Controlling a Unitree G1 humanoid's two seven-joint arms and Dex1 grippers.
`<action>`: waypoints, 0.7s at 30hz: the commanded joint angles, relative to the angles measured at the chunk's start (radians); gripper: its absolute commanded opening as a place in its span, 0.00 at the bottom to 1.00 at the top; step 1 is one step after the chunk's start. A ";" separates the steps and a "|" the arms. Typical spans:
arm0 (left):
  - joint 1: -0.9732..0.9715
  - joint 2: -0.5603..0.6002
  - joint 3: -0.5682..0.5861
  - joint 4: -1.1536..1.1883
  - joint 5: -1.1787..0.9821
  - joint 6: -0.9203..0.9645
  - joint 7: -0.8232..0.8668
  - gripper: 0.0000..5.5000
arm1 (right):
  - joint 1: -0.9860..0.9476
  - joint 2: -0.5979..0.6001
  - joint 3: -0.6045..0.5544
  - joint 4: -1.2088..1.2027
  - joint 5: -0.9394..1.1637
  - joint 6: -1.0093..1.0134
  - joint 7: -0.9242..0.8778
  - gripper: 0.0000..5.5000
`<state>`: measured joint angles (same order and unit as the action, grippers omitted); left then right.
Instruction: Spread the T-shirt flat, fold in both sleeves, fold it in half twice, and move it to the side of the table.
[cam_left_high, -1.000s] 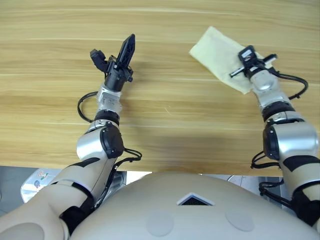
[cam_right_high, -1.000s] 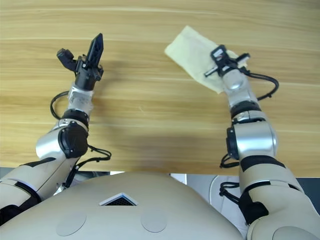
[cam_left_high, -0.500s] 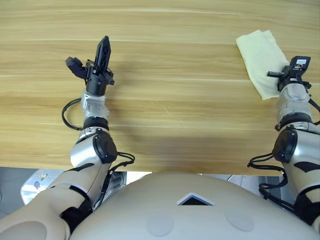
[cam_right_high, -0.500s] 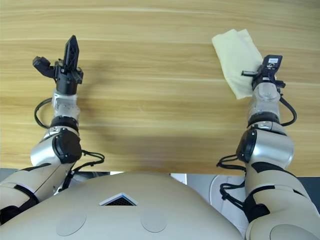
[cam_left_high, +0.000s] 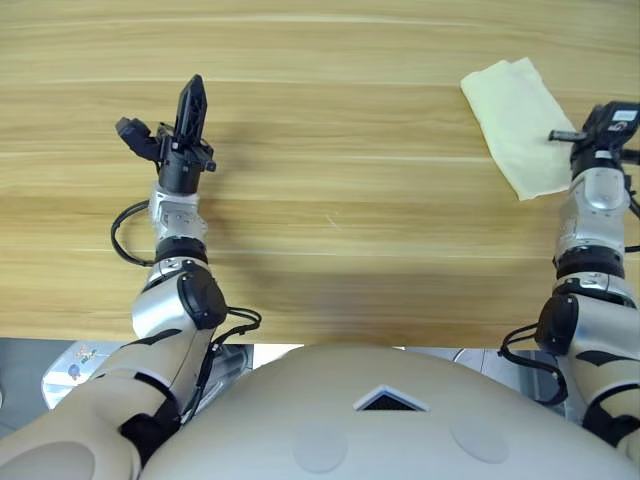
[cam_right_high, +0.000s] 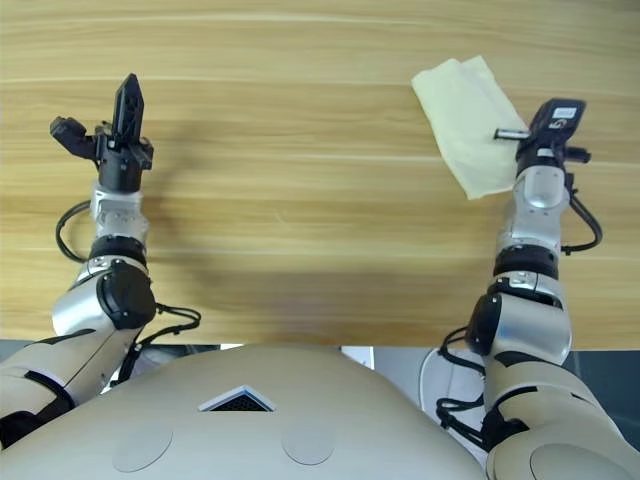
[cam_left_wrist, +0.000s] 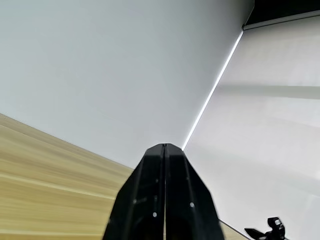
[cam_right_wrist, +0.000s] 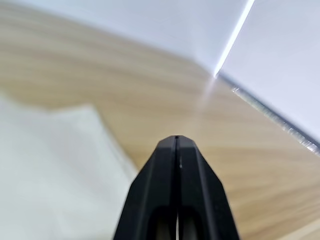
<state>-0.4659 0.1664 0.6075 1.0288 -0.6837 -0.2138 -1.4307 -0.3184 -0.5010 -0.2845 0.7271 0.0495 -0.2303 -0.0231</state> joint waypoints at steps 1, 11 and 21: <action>0.033 -0.001 0.001 0.039 0.000 0.000 0.003 0.01 | 0.064 0.000 -0.033 -0.264 -0.025 0.065 -0.077 0.00; -0.033 0.018 -0.012 0.125 0.045 -0.053 0.107 0.01 | 0.098 0.028 0.554 -0.424 -0.641 -0.182 0.005 0.00; -0.182 0.018 -0.052 0.243 0.178 -0.246 0.461 0.01 | -0.202 0.344 0.081 -0.053 0.655 0.046 0.852 0.00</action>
<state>-0.5541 0.1881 0.5626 1.2066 -0.5523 -0.4335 -1.1568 -0.3039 -0.3334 0.2381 0.5078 -0.0496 -0.5646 0.3940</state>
